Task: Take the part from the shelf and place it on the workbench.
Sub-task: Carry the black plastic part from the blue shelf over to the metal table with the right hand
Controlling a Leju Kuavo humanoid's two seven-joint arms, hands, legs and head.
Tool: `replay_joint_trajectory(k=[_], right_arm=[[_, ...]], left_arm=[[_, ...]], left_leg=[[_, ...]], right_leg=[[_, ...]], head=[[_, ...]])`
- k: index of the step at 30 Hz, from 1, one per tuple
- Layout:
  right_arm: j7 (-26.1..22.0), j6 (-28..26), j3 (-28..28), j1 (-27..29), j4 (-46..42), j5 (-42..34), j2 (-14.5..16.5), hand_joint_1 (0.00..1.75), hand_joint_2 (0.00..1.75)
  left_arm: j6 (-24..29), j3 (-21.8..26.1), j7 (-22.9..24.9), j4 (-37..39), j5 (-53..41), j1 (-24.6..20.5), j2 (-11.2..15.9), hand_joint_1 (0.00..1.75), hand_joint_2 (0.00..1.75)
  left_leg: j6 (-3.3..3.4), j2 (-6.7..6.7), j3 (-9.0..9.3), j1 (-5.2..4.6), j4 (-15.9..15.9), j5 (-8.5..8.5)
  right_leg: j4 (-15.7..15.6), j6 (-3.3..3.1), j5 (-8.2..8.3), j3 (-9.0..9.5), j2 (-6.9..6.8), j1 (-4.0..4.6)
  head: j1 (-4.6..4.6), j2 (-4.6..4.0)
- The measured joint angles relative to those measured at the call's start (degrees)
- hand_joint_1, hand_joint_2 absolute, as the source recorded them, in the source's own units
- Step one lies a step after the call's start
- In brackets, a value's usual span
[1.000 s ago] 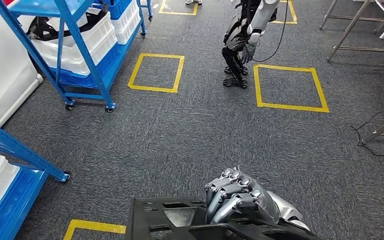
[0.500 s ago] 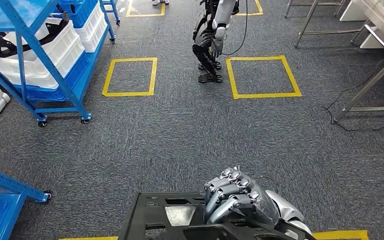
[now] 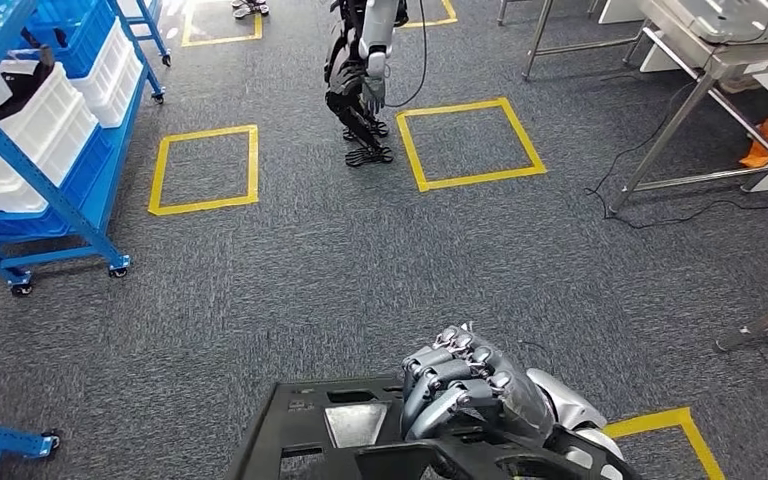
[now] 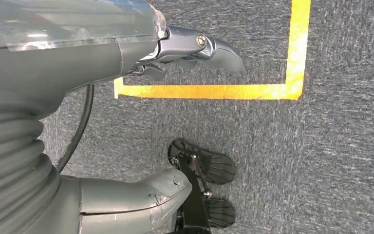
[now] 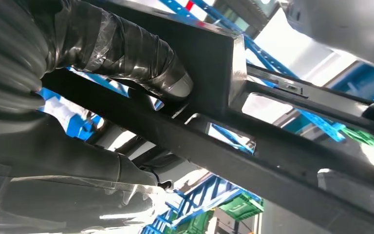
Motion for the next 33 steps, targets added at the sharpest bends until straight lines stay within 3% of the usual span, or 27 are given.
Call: replay_joint_trajectory(k=[2,4,6,9,11,13,16,18,20,21,22,23,25,27,29,31,33], right_arm=[[0.1,0.2,0.0,-0.7,0.3,-0.2,-0.5,1.75,1.75],[0.4,0.5,0.0,-1.1,0.5,-1.0,-0.9,1.75,1.75],[0.8,0.6,0.0,-1.1,0.7,-1.4,-1.0,1.75,1.75],[0.9,0.6,0.0,-1.1,0.7,-1.7,-1.1,1.75,1.75],[1.5,0.6,0.0,-1.2,0.8,-2.2,-1.4,1.75,1.75],[1.9,0.5,0.0,-1.3,0.9,-2.8,-1.7,1.75,1.75],[1.9,0.4,0.1,-1.1,0.7,-3.4,-1.7,1.75,1.75],[1.8,0.4,0.2,-1.2,0.2,-3.6,-1.7,1.75,1.75],[1.9,0.4,0.4,-1.2,-0.1,-3.8,-1.6,1.75,1.75],[2.0,0.4,0.5,-1.2,-0.1,-3.9,-1.6,1.75,1.75],[2.1,0.5,0.5,-1.1,-0.1,-4.0,-1.6,1.75,1.75],[2.2,0.6,0.6,-1.1,-0.1,-4.0,-1.6,1.75,1.75],[2.3,0.8,0.7,-1.0,-0.1,-4.1,-1.6,1.75,1.75],[2.3,0.8,0.8,-0.8,-0.1,-4.1,-1.6,1.75,1.75],[2.4,0.5,1.0,-0.3,-0.1,-3.8,-1.6,1.75,1.75],[2.6,0.1,1.5,0.6,-0.1,-3.1,-1.5,1.75,1.75],[2.7,-0.4,2.2,1.1,0.0,-2.2,-1.5,1.75,1.75]], left_arm=[[0.1,0.4,0.3,0.0,0.0,0.0,0.0,0.0,1.75],[0.9,0.6,1.0,0.0,0.0,0.2,0.0,0.0,1.75],[1.4,0.7,1.5,0.0,0.0,0.4,0.0,0.0,1.75],[1.7,0.8,1.6,0.0,0.0,0.4,0.0,0.0,1.75],[2.4,0.8,1.7,0.0,0.0,0.4,-0.2,0.0,1.75],[3.0,0.8,1.5,0.0,0.0,0.3,-0.4,0.0,1.75],[3.1,0.8,0.9,0.0,0.0,0.1,-0.6,0.0,1.75],[3.1,0.8,0.8,0.0,0.0,0.0,-0.6,0.0,1.75],[3.0,0.8,0.7,0.0,0.0,0.1,-0.6,0.0,1.75],[2.9,0.8,0.7,0.0,0.0,0.2,-0.6,0.0,1.75],[2.7,0.8,0.7,0.0,0.0,0.2,-0.7,0.0,1.75],[2.6,0.8,0.7,0.0,0.0,0.3,-0.7,0.0,1.75],[2.2,0.7,0.7,0.0,0.0,0.3,-0.7,0.0,1.75],[1.9,0.7,0.7,0.0,0.0,0.3,-0.6,0.0,1.75],[1.6,0.7,0.7,0.0,0.0,0.4,-0.6,0.0,1.75],[1.2,0.7,0.7,0.0,0.0,0.3,-0.6,0.0,1.75],[0.8,0.5,0.8,0.0,0.0,0.3,-0.6,0.0,1.75]], left_leg=[[0.61,1.44,0.52,0.18,-1.1,0.58],[0.93,2.79,0.63,0.08,-1.3,0.68],[0.97,3.61,0.59,0.02,-1.2,0.6],[0.94,4.06,0.59,0.02,-1.2,0.56],[0.32,5.61,0.7,-0.08,-0.7,0.01],[-0.62,7.18,0.9,-0.29,-0.1,-0.72],[-1.64,8.02,1.4,-0.13,0.0,-1.26],[-2.12,6.46,0.57,0.15,2.6,-3.29],[-2.28,4.24,-2.74,0.3,9.8,-7.16],[-2.27,3.75,-4.76,0.32,13.8,-8.76],[-2.19,3.54,-6.22,0.31,16.5,-9.36],[-2.02,3.44,-6.76,0.29,17.1,-8.8],[-1.41,2.73,-4.69,0.18,11.6,-4.75],[-0.79,0.66,-1.37,-0.02,3.8,-1.42],[-0.51,-0.44,0.0,-0.27,0.7,-0.8],[-0.15,0.43,0.26,-0.29,0.1,-0.45],[0.5,1.62,0.62,-0.09,-0.8,0.12]], right_leg=[[2.8,0.49,-1.89,-1.3,-2.58,0.21],[9.3,0.89,-5.43,-4.46,-5.03,0.05],[13.8,1.15,-7.44,-6.74,-5.43,-0.17],[15.2,1.29,-7.61,-7.42,-5.48,-0.3],[8.1,1.5,-4.1,-3.59,-7.52,-0.54],[0.3,1.18,-0.78,0.53,-9.22,-0.55],[-0.1,0.01,-0.84,0.57,-7.89,-0.32],[-0.4,-0.78,-0.66,0.84,-6.95,-0.44],[-0.5,-1.27,-0.59,0.9,-5.95,-0.34],[-0.5,-1.38,-0.59,0.87,-5.35,-0.19],[-0.4,-1.42,-0.6,0.86,-4.71,-0.03],[-0.4,-1.44,-0.6,0.88,-4.06,0.11],[-0.3,-1.44,-0.6,0.99,-2.78,0.25],[-0.2,-1.27,-0.57,0.95,-1.64,0.29],[-0.2,-0.76,-0.42,0.71,-0.74,0.15],[-0.3,-0.1,-0.26,0.54,-0.23,-0.01],[1.2,0.41,-1.51,-0.18,-2.15,0.11]], head=[[0.01,0.0],[0.02,0.0],[0.02,0.0],[0.03,0.0],[0.02,0.0],[0.0,0.0],[-0.01,0.0],[-0.01,0.0],[0.0,0.0],[-0.01,0.0],[0.0,0.0],[-0.01,0.0],[0.0,0.0],[0.01,0.0],[0.0,0.0],[0.0,0.0],[0.01,0.0]])
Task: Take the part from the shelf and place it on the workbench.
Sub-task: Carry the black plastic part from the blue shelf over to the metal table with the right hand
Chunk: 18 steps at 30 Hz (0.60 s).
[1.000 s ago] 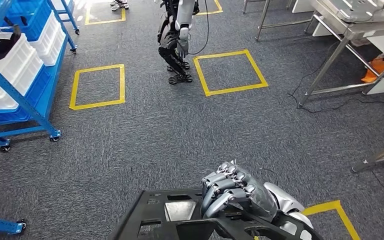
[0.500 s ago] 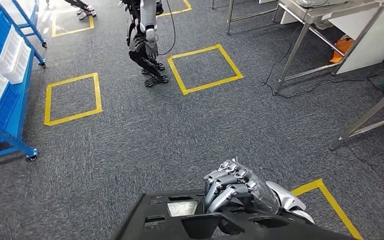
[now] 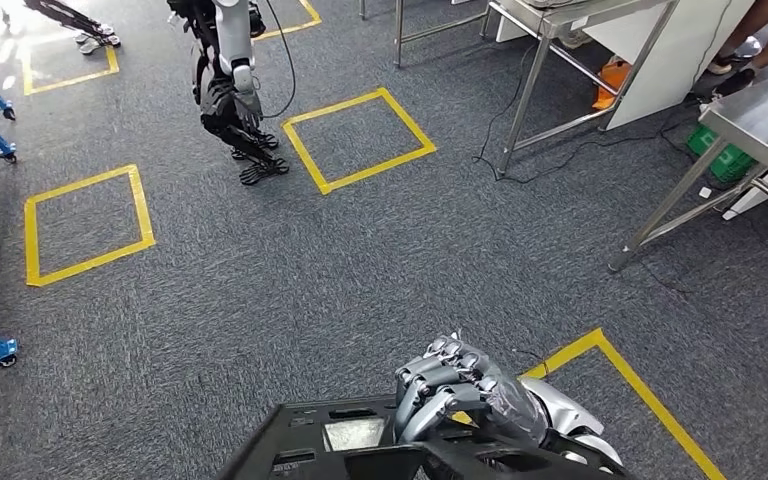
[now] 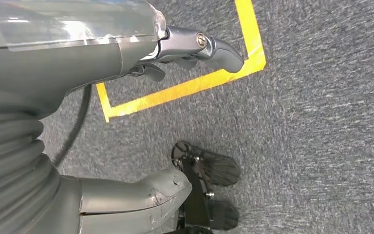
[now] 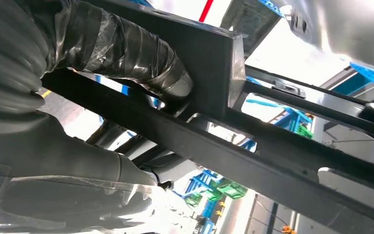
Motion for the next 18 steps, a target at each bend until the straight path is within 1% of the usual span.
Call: replay_joint_trajectory(k=[1,2,3,4,5,6,7,8,9,10,11,12,13,14,15,16,17,18], right_arm=[[0.0,-0.2,0.3,0.1,0.1,0.3,0.0,1.75,1.75],[-0.1,-0.4,0.6,0.2,0.3,0.5,0.0,1.75,1.75],[-0.1,-0.6,0.9,0.3,0.5,0.6,0.0,1.75,1.75],[-0.2,-0.8,1.2,0.3,0.7,0.7,0.0,1.75,1.75],[-0.3,-0.9,1.5,0.4,0.9,0.7,0.0,1.75,1.75],[-0.4,-0.9,1.7,0.5,1.0,0.6,0.0,1.75,1.75],[-0.4,-0.9,1.9,0.5,1.1,0.6,0.0,1.75,1.75],[-0.5,-0.9,2.1,0.4,1.1,0.6,0.0,1.75,1.75],[-0.5,-0.9,2.3,0.4,1.1,0.6,0.0,1.75,1.75],[-0.6,-0.9,2.4,0.4,1.2,0.5,0.1,1.75,1.75],[-0.6,-1.0,2.6,0.4,1.2,0.5,0.1,1.75,1.75],[-0.6,-1.0,2.7,0.5,1.2,0.5,0.1,1.75,1.75],[-0.7,-1.1,2.8,0.5,1.3,0.4,0.2,1.75,1.75],[-0.7,-1.1,2.8,0.5,1.3,0.4,0.2,1.75,1.75],[-0.7,-1.1,2.9,0.4,1.3,0.4,0.2,1.75,1.75],[-0.7,-1.1,3.0,0.4,1.3,0.4,0.3,1.75,1.75],[-0.7,-1.1,3.1,0.4,1.3,0.4,0.4,1.75,1.75],[-0.7,-1.1,3.2,0.4,1.4,0.4,0.4,1.75,1.75]], left_arm=[[-0.2,-0.1,0.1,0.0,0.0,0.0,0.0,0.0,1.75],[-0.4,-0.2,0.1,0.0,0.0,0.1,0.0,0.0,1.75],[-0.5,-0.4,0.2,0.0,0.0,0.2,0.0,0.0,1.75],[-0.5,-0.5,0.3,0.0,0.0,0.3,0.0,0.0,1.75],[-0.6,-0.6,0.4,0.0,0.0,0.4,0.0,0.0,1.75],[-0.6,-0.7,0.5,0.0,0.0,0.3,0.0,0.0,1.75],[-0.6,-0.8,0.7,0.0,0.0,0.3,0.0,0.0,1.75],[-0.6,-0.9,0.7,0.0,0.0,0.3,-0.1,0.0,1.75],[-0.6,-0.9,0.8,0.0,0.0,0.2,-0.1,0.0,1.75],[-0.6,-1.0,0.8,0.0,0.0,0.2,-0.1,0.0,1.75],[-0.6,-1.1,0.9,0.0,0.0,0.2,-0.1,0.0,1.75],[-0.6,-1.2,0.9,0.0,0.0,0.2,-0.1,0.0,1.75],[-0.6,-1.2,0.9,0.0,0.0,0.1,-0.1,0.0,1.75],[-0.6,-1.3,0.9,0.0,0.0,0.0,-0.1,0.0,1.75],[-0.6,-1.3,0.9,0.0,0.0,-0.1,-0.2,0.0,1.75],[-0.6,-1.3,0.9,0.0,0.0,-0.2,-0.2,0.0,1.75],[-0.6,-1.3,0.9,0.0,0.0,-0.1,-0.2,0.0,1.75],[-0.6,-1.3,0.9,0.0,0.0,0.0,-0.2,0.0,1.75]], left_leg=[[0.29,0.65,0.11,0.11,-0.4,0.23],[0.45,1.28,0.13,0.04,-0.5,0.25],[0.54,1.92,0.09,0.0,-0.4,0.22],[0.54,2.59,0.08,-0.01,-0.4,0.14],[0.48,3.24,0.1,0.0,-0.4,0.05],[0.34,3.85,0.17,0.02,-0.3,-0.08],[0.16,4.41,0.27,0.05,-0.1,-0.28],[-0.11,4.9,0.38,0.05,0.1,-0.56],[-0.45,5.32,0.45,-0.07,0.4,-0.9],[-0.78,5.7,0.5,-0.2,0.7,-1.19],[-1.12,6.09,0.54,-0.32,0.9,-1.41],[-1.4,6.53,0.63,-0.38,0.9,-1.55],[-1.67,6.91,0.74,-0.29,0.9,-1.71],[-1.98,6.65,0.8,-0.14,1.2,-2.13],[-2.25,5.8,0.46,0.01,2.3,-3.07],[-2.48,4.56,-0.52,0.13,4.7,-4.6],[-2.63,3.22,-2.1,0.2,8.2,-6.51],[-2.69,2.39,-4.11,0.22,12.4,-8.39]], right_leg=[[2.3,0.21,-1.53,-1.07,-1.43,0.03],[5.6,0.43,-3.44,-2.64,-2.68,-0.03],[9.4,0.67,-5.22,-4.47,-3.19,-0.17],[12.4,0.9,-6.21,-5.91,-3.34,-0.35],[13.7,1.12,-6.21,-6.55,-3.45,-0.52],[12.8,1.3,-5.07,-5.98,-3.69,-0.68],[9.6,1.41,-3.18,-4.28,-4.25,-0.82],[5.6,1.42,-1.6,-2.12,-5.41,-0.83],[2.0,1.25,-0.43,-0.27,-6.37,-0.71],[-0.2,0.96,0.06,0.85,-7.0,-0.57],[-1.1,0.61,-0.02,1.22,-7.18,-0.36],[-1.1,0.21,0.0,1.13,-6.58,-0.18],[-1.1,-0.16,0.05,1.12,-5.97,-0.2],[-1.3,-0.5,0.12,1.19,-5.47,-0.23],[-1.4,-0.87,0.2,1.27,-5.0,-0.33],[-1.6,-1.19,0.29,1.37,-4.54,-0.44],[-1.6,-1.4,0.32,1.37,-4.09,-0.44],[-1.6,-1.54,0.35,1.33,-3.56,-0.38]], head=[[0.0,0.0],[0.0,0.0],[-0.01,0.0],[0.0,0.0],[0.0,0.0],[0.0,0.0],[0.0,0.0],[0.0,0.0],[-0.01,0.0],[-0.01,0.0],[-0.02,0.0],[-0.02,0.0],[-0.02,0.0],[-0.02,0.0],[-0.02,0.0],[-0.02,0.0],[-0.02,0.0],[-0.02,0.0]])
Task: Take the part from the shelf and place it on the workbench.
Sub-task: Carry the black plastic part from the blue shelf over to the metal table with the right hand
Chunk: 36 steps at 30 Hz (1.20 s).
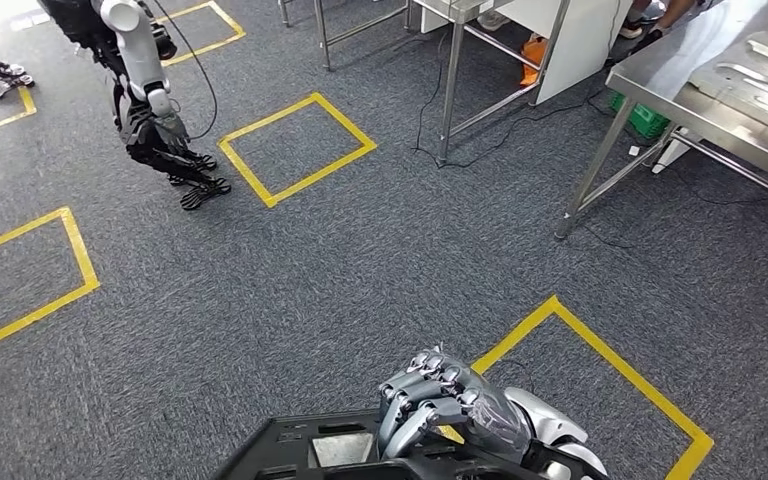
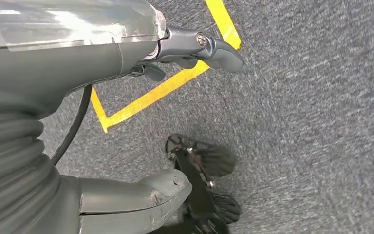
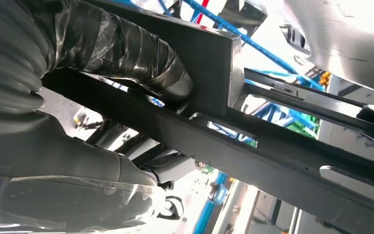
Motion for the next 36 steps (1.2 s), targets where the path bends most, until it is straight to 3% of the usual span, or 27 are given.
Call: replay_joint_trajectory(k=[1,2,3,4,6,8,10,11,13,15,16,17,18,20,22,24,26,28,30,32,33,34,36], right_arm=[[0.0,0.0,0.0,0.0,0.1,0.0,0.0,1.75,1.75],[0.0,0.0,0.1,0.0,0.1,0.0,0.0,1.75,1.75],[0.0,0.0,0.1,0.1,0.2,0.0,0.0,1.75,1.75],[0.0,0.0,0.1,0.1,0.2,0.0,0.1,1.75,1.75],[0.1,0.0,0.1,0.1,0.2,0.0,0.1,1.75,1.75],[0.3,-0.3,0.1,0.1,0.2,-0.2,0.1,1.75,1.75],[0.5,-0.6,0.2,0.3,0.2,-0.4,0.1,1.75,1.75],[0.6,-0.8,0.2,0.4,0.2,-0.5,0.1,1.75,1.75],[0.6,-1.1,0.1,0.4,0.2,-0.9,0.0,1.75,1.75],[0.5,-1.3,-0.3,0.3,0.2,-1.6,-0.2,1.75,1.75],[0.4,-1.2,-0.6,0.3,0.2,-2.0,-0.3,1.75,1.75],[0.4,-1.0,-0.9,0.3,0.2,-2.5,-0.4,1.75,1.75],[0.5,-0.8,-1.3,0.2,0.3,-2.9,-0.5,1.75,1.75],[0.8,-0.2,-2.0,-0.2,0.5,-3.3,-1.0,1.75,1.75],[1.1,0.1,-2.8,-0.8,0.9,-3.2,-1.8,1.75,1.75],[1.1,0.3,-3.6,-1.1,1.3,-3.2,-2.5,1.75,1.75],[1.1,0.5,-4.1,-1.2,1.7,-3.2,-2.9,1.75,1.75],[1.2,0.4,-4.3,-1.3,2.1,-3.1,-3.1,1.75,1.75],[1.3,0.3,-4.3,-1.3,2.5,-3.1,-3.2,1.75,1.75],[1.4,0.3,-4.3,-1.3,2.9,-3.1,-3.2,1.75,1.75],[1.3,0.3,-4.3,-1.2,3.1,-3.1,-3.2,1.75,1.75],[1.2,0.3,-4.3,-1.2,3.3,-3.0,-3.2,1.75,1.75],[1.0,0.3,-4.3,-1.2,3.4,-2.8,-3.2,1.75,1.75]], left_arm=[[0.0,0.0,0.0,0.0,0.0,0.1,0.0,0.0,1.75],[0.0,0.0,0.0,0.0,0.0,0.2,0.0,0.0,1.75],[0.0,0.0,0.0,0.0,0.0,0.3,0.0,0.0,1.75],[0.0,-0.1,0.0,0.0,0.0,0.3,0.0,0.0,1.75],[0.1,-0.2,0.2,0.0,0.0,0.3,0.1,0.0,1.75],[0.4,-0.4,0.5,0.0,0.0,0.3,0.2,0.0,1.75],[0.7,-0.7,1.0,0.0,0.0,0.2,0.2,0.0,1.75],[0.9,-0.9,1.3,0.0,0.0,0.1,0.2,0.0,1.75],[1.0,-1.2,1.5,0.0,0.0,0.1,0.2,0.0,1.75],[0.9,-1.3,1.6,0.0,0.0,0.3,0.2,0.0,1.75],[0.9,-1.4,1.8,0.0,0.0,0.4,0.2,0.0,1.75],[1.0,-1.4,2.0,0.0,0.0,0.4,0.2,0.0,1.75],[1.1,-1.4,2.3,0.0,0.0,0.4,0.2,0.0,1.75],[1.6,-1.6,3.1,0.0,0.0,0.4,0.2,0.0,1.75],[1.8,-2.2,3.7,0.0,0.0,0.4,0.3,0.0,1.75],[1.6,-2.9,3.8,0.0,0.0,0.4,0.5,0.0,1.75],[1.4,-3.5,3.8,0.0,0.0,0.2,0.6,0.0,1.75],[1.3,-3.9,3.8,0.0,0.0,0.2,0.6,0.0,1.75],[1.3,-4.1,3.9,0.0,0.0,0.4,0.6,0.0,1.75],[1.3,-4.2,4.1,0.0,0.0,0.7,0.5,0.0,1.75],[1.4,-4.2,4.2,0.0,0.0,0.8,0.5,0.0,1.75],[1.4,-4.2,4.3,0.0,0.0,0.9,0.5,0.0,1.75],[1.6,-4.2,4.5,0.0,0.0,1.0,0.5,0.0,1.75]], left_leg=[[0.01,-0.35,-1.86,-0.01,3.6,-1.23],[0.11,-0.49,-2.97,-0.02,5.5,-1.32],[0.32,-0.58,-3.04,-0.05,5.1,-0.18],[0.61,-0.84,-2.03,-0.08,2.4,1.92],[1.29,-2.69,1.41,-0.15,-5.8,6.09],[1.68,-4.37,3.43,-0.28,-10.4,7.38],[1.95,-4.02,3.75,-0.39,-11.2,7.37],[2.19,-3.37,3.88,-0.3,-11.5,7.65],[2.84,-2.03,4.09,-0.03,-12.4,8.24],[3.24,-0.75,4.05,-0.09,-12.7,8.4],[3.32,-0.06,3.98,-0.16,-12.6,8.36],[3.33,0.62,3.94,-0.2,-12.6,8.3],[3.27,1.28,3.93,-0.21,-12.5,8.22],[2.93,2.42,4.0,-0.18,-12.1,7.9],[2.38,3.29,4.05,-0.37,-11.6,7.41],[1.77,4.05,4.14,-0.56,-11.3,7.11],[1.17,4.58,4.33,-0.44,-11.2,6.87],[0.61,2.98,3.61,-0.21,-9.1,5.17],[0.21,0.46,0.53,-0.05,-2.3,1.44],[0.08,-0.39,-3.04,-0.03,4.8,-1.06],[0.17,-0.48,-3.68,-0.04,5.8,-0.66],[0.34,-0.61,-3.25,-0.04,4.5,0.86],[1.0,-2.17,0.05,-0.06,-3.4,5.31]], right_leg=[[0.0,-0.06,0.02,-0.02,0.61,0.1],[0.0,-0.08,0.04,-0.01,1.24,0.21],[0.1,-0.09,0.05,0.03,1.91,0.31],[0.1,-0.09,0.05,0.1,2.57,0.37],[0.2,0.03,0.09,0.15,3.77,0.45],[0.2,0.47,0.29,-0.12,4.81,0.35],[0.0,1.19,0.67,-0.4,5.85,0.23],[0.1,1.51,0.62,-0.49,5.79,0.27],[2.5,1.98,-1.17,-1.66,3.78,0.52],[8.9,2.28,-4.93,-4.63,1.05,0.43],[12.4,2.47,-6.47,-6.26,0.46,0.29],[14.6,2.66,-7.04,-7.25,0.2,0.12],[14.8,2.83,-6.53,-7.23,-0.01,-0.04],[8.9,3.02,-3.05,-3.86,-1.08,-0.29],[2.2,2.73,-0.85,-0.22,-2.88,-0.06],[0.2,2.15,-0.77,0.59,-3.25,0.31],[0.0,1.53,-0.51,0.52,-2.18,0.23],[-0.3,0.89,-0.26,0.62,-1.28,-0.06],[-0.4,0.49,-0.12,0.59,-0.37,-0.17],[-0.4,0.36,-0.08,0.51,0.83,-0.05],[-0.3,0.35,-0.07,0.54,1.48,0.01],[-0.3,0.35,-0.06,0.6,2.15,0.06],[-0.3,0.4,-0.05,0.73,3.39,0.09]], head=[[0.0,0.0],[0.0,0.0],[0.01,0.0],[0.0,0.0],[0.01,0.0],[0.01,0.0],[0.0,0.0],[0.01,0.0],[0.02,0.0],[0.03,0.0],[0.02,0.0],[0.02,0.0],[0.03,0.0],[0.03,0.0],[0.02,0.0],[0.01,0.0],[0.01,0.0],[0.01,0.0],[0.01,0.0],[0.01,0.0],[0.0,0.0],[0.0,0.0],[0.01,0.0]])
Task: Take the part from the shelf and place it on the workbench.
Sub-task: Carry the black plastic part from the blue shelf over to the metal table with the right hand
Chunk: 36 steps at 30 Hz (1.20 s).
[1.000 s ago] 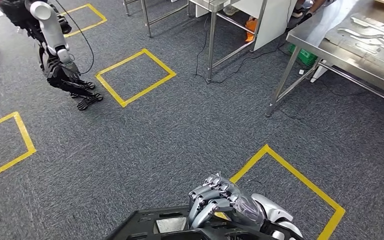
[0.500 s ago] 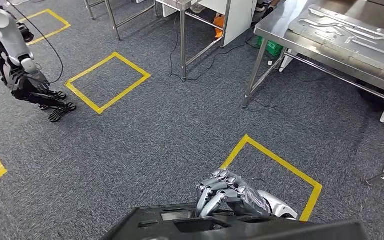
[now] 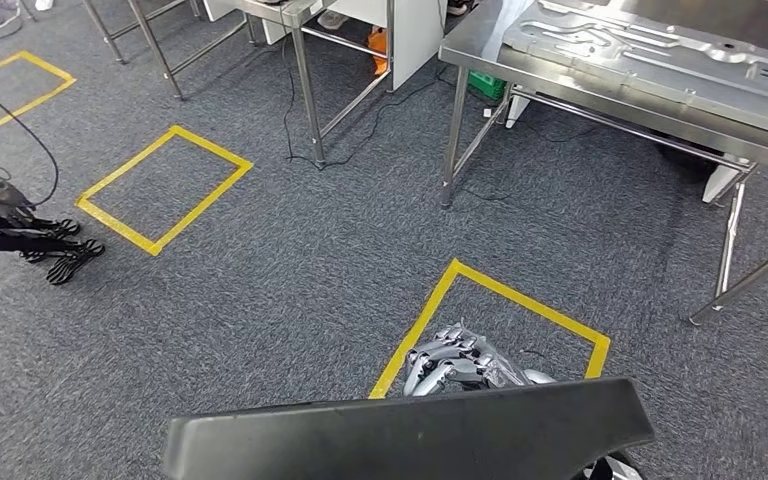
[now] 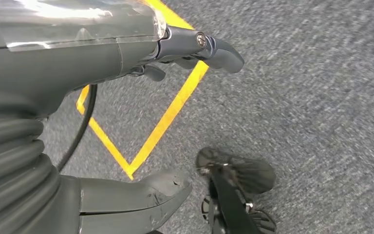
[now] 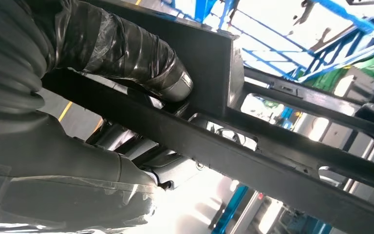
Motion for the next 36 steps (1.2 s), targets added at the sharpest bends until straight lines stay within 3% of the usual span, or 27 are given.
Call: replay_joint_trajectory(k=[2,3,5,6,8,10,11,12,13,16,18,20,22,24,26,27,28,30,32,34,36], right_arm=[[-0.2,0.0,0.0,-0.2,0.0,0.3,0.0,1.75,1.75],[-0.2,-0.1,0.0,-0.3,0.0,0.4,0.1,1.75,1.75],[-0.2,-0.3,0.0,-0.4,0.0,0.5,0.5,1.75,1.75],[-0.2,-0.5,0.0,-0.4,-0.1,0.6,0.8,1.75,1.75],[-0.3,-0.7,0.0,-0.6,-0.3,0.6,1.4,1.75,1.75],[-0.3,-0.8,0.0,-0.8,-0.5,0.6,2.2,1.75,1.75],[-0.3,-0.8,0.0,-0.7,-0.5,0.6,2.7,1.75,1.75],[-0.3,-0.7,0.0,-0.5,-0.5,0.5,3.2,1.75,1.75],[-0.2,-0.5,0.1,-0.4,-0.5,0.4,3.6,1.75,1.75],[0.0,0.1,0.8,-0.3,-0.5,0.1,4.9,1.75,1.75],[0.1,0.2,1.4,-0.3,-0.5,0.0,5.7,1.75,1.75],[0.2,0.3,2.0,-0.3,-0.5,-0.2,6.2,1.75,1.75],[0.1,0.3,2.5,-0.3,-0.6,-0.6,6.6,1.75,1.75],[0.0,0.2,2.8,-0.3,-0.6,-1.0,7.0,1.75,1.75],[-0.1,0.1,3.0,-0.3,-0.7,-1.3,7.2,1.75,1.75],[-0.1,0.1,3.0,-0.3,-0.7,-1.4,7.2,1.75,1.75],[-0.1,0.1,3.0,-0.3,-0.8,-1.5,7.2,1.75,1.75],[-0.1,0.1,3.0,-0.3,-0.9,-1.6,7.2,1.75,1.75],[-0.1,0.2,3.0,-0.4,-1.0,-1.7,7.2,1.75,1.75],[-0.1,0.4,3.0,-0.5,-1.1,-1.9,7.2,1.75,1.75],[-0.1,0.5,3.0,-0.4,-1.1,-1.9,7.2,1.75,1.75]], left_arm=[[0.4,0.2,0.2,0.0,0.0,0.0,0.1,0.0,1.75],[0.5,0.5,0.2,0.0,0.0,0.0,0.1,0.0,1.75],[0.7,1.5,-0.1,0.0,0.0,0.0,0.1,0.0,1.75],[0.7,2.2,-0.4,0.0,0.0,-0.1,0.2,0.0,1.75],[0.8,3.4,-1.0,0.0,0.0,-0.1,0.2,0.0,1.75],[0.7,4.4,-1.7,0.0,0.0,-0.1,0.2,0.0,1.75],[0.7,4.8,-2.0,0.0,0.0,0.0,0.2,0.0,1.75],[0.6,5.2,-2.3,0.0,0.0,0.0,0.2,0.0,1.75],[0.6,5.6,-2.6,0.0,0.0,0.0,0.2,0.0,1.75],[0.4,6.5,-3.1,0.0,0.0,-0.1,0.3,0.0,1.75],[0.4,7.0,-3.1,0.0,0.0,-0.2,0.3,0.0,1.75],[0.4,7.3,-3.1,0.0,0.0,-0.4,0.4,0.0,1.75],[0.4,7.5,-3.1,0.0,0.0,-0.5,0.3,0.0,1.75],[0.4,7.6,-3.1,0.0,0.0,-0.4,0.3,0.0,1.75],[0.5,7.7,-3.1,0.0,0.0,-0.2,0.4,0.0,1.75],[0.5,7.7,-3.1,0.0,0.0,-0.1,0.4,0.0,1.75],[0.5,7.7,-3.0,0.0,0.0,-0.1,0.4,0.0,1.75],[0.5,7.7,-2.9,0.0,0.0,-0.1,0.4,0.0,1.75],[0.6,7.8,-2.7,0.0,0.0,-0.1,0.5,0.0,1.75],[0.7,7.8,-2.6,0.0,0.0,-0.1,0.6,0.0,1.75],[0.8,7.9,-2.5,0.0,0.0,-0.2,0.6,0.0,1.75]], left_leg=[[0.57,-1.96,2.75,-0.05,-6.4,2.21],[0.74,-2.41,3.19,-0.13,-7.5,2.21],[1.05,-1.62,3.35,-0.19,-8.0,2.39],[1.31,-1.04,3.47,-0.1,-8.4,2.65],[1.85,0.23,3.7,0.13,-9.2,3.2],[2.16,1.52,3.72,0.0,-9.3,3.27],[2.24,2.19,3.7,-0.05,-9.3,3.21],[2.23,2.84,3.7,-0.07,-9.2,3.13],[2.17,3.45,3.71,-0.07,-9.1,3.01],[1.48,5.01,3.76,-0.18,-8.3,2.31],[0.82,5.77,3.83,-0.43,-7.9,1.83],[0.25,6.54,4.06,-0.43,-7.9,1.61],[-0.38,5.33,3.83,-0.13,-6.7,0.45],[-0.85,2.8,1.66,0.08,-1.6,-2.86],[-0.99,1.81,-1.98,0.1,6.2,-6.23],[-0.94,1.72,-3.17,0.09,8.5,-6.58],[-0.8,1.65,-3.41,0.08,8.7,-5.75],[-0.26,0.77,-0.88,0.06,2.5,-1.47],[0.41,-1.62,2.31,0.06,-4.8,1.43],[0.81,-2.73,3.47,-0.1,-7.4,1.71],[1.23,-1.52,3.68,-0.06,-8.0,2.08]], right_leg=[[0.1,0.36,0.11,-0.22,1.11,0.0],[0.1,0.67,0.24,-0.44,1.61,-0.09],[-0.1,1.46,0.58,-0.78,2.57,-0.21],[0.1,1.77,0.44,-0.93,2.31,-0.16],[3.0,2.29,-1.62,-2.31,0.03,0.08],[9.7,2.58,-5.32,-5.41,-2.51,-0.03],[12.9,2.69,-6.53,-6.89,-2.96,-0.17],[14.5,2.78,-6.68,-7.6,-3.24,-0.3],[14.0,2.85,-5.79,-7.3,-3.52,-0.42],[4.2,2.66,-1.17,-2.1,-5.83,-0.4],[0.6,2.03,-0.49,-0.4,-6.7,-0.09],[0.5,1.28,-0.48,-0.5,-5.71,0.07],[0.3,0.6,-0.26,-0.45,-4.81,-0.07],[0.1,0.08,-0.07,-0.41,-3.97,-0.28],[0.1,-0.12,-0.04,-0.47,-2.88,-0.18],[0.2,-0.15,-0.03,-0.46,-2.24,-0.11],[0.2,-0.15,-0.03,-0.43,-1.57,-0.04],[0.3,-0.14,-0.03,-0.26,-0.27,0.04],[0.3,0.13,0.05,-0.31,0.94,0.11],[0.2,0.79,0.33,-0.67,2.04,-0.08],[0.1,1.58,0.6,-0.91,2.82,-0.26]], head=[[0.0,0.0],[-0.01,0.0],[-0.01,0.0],[-0.01,0.0],[0.0,0.0],[0.01,0.0],[0.01,0.0],[0.01,0.0],[0.01,0.0],[0.02,0.0],[0.01,0.0],[0.01,0.0],[0.01,0.0],[0.0,0.0],[0.0,0.0],[0.0,0.0],[0.0,0.0],[0.0,0.0],[0.01,0.0],[0.01,0.0],[0.01,0.0]])
